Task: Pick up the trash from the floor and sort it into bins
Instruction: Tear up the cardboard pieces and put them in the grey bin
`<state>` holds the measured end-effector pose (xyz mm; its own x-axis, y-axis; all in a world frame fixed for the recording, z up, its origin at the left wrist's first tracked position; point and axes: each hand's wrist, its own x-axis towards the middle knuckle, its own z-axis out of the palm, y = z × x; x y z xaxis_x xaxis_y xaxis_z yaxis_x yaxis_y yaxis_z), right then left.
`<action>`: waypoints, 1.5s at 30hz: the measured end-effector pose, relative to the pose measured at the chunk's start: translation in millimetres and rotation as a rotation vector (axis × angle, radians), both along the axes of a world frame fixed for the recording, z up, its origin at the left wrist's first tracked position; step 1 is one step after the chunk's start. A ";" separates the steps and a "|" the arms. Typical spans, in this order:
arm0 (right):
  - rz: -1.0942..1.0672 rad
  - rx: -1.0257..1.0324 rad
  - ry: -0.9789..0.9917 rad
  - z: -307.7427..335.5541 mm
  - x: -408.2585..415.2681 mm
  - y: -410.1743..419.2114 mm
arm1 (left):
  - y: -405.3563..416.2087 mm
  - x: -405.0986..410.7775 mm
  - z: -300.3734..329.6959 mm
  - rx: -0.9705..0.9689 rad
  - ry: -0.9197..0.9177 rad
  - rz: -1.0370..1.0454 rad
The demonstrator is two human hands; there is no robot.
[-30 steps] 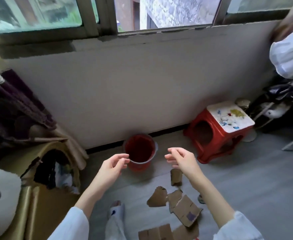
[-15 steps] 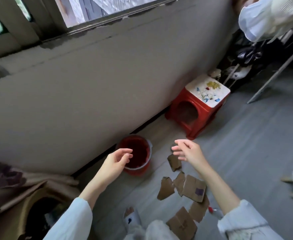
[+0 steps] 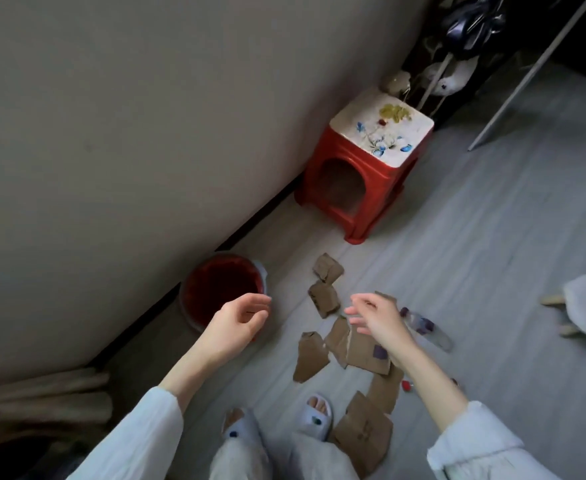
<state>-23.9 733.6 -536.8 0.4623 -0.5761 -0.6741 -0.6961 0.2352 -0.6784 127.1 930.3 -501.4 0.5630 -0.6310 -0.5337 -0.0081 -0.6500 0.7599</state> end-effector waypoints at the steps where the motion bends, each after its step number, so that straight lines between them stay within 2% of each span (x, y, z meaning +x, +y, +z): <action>1: 0.011 0.005 0.012 -20.4 -2.6 -5.3 | -7.9 -3.5 -21.7 0.009 0.006 -0.022; 8: 0.034 0.011 0.142 -184.0 -13.4 -40.1 | -55.0 -16.9 -183.3 0.107 -0.024 -0.253; 12: -0.014 0.010 0.170 -292.7 -20.0 -53.2 | -83.0 -21.2 -298.5 0.208 -0.046 -0.383; 18: -0.038 0.007 0.197 -399.0 -19.3 -66.1 | -113.4 -36.4 -414.3 0.330 -0.033 -0.566; 20: -0.008 -0.068 0.199 -471.1 -16.3 -87.5 | -143.0 -43.9 -488.9 0.350 -0.078 -0.631; 22: -0.013 -0.145 0.229 -486.3 -4.0 -97.8 | -158.8 -43.0 -506.7 0.358 -0.098 -0.677; 25: -0.034 -0.222 0.228 -543.4 2.1 -109.0 | -171.7 -56.5 -569.1 0.363 -0.104 -0.710; 29: -0.014 -0.258 0.238 -593.6 5.6 -113.2 | -153.3 -67.3 -627.8 0.468 -0.078 -0.754; 34: -0.085 -0.271 0.190 -612.8 4.8 -113.6 | -138.0 -70.8 -654.5 0.481 0.058 -0.715; 40: -0.193 -0.257 0.019 -595.0 -1.7 -111.1 | -160.2 -42.1 -632.5 0.496 0.006 -0.788; 45: -0.301 -0.475 -0.210 -548.6 7.2 -118.5 | -180.4 -3.7 -581.1 0.322 -0.157 -0.619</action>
<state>-16.6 615.1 -1085.3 0.3276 -0.9183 -0.2221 -0.4854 0.0380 -0.8735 123.4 749.9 -1082.4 0.2382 -0.6841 -0.6894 -0.5413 -0.6829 0.4906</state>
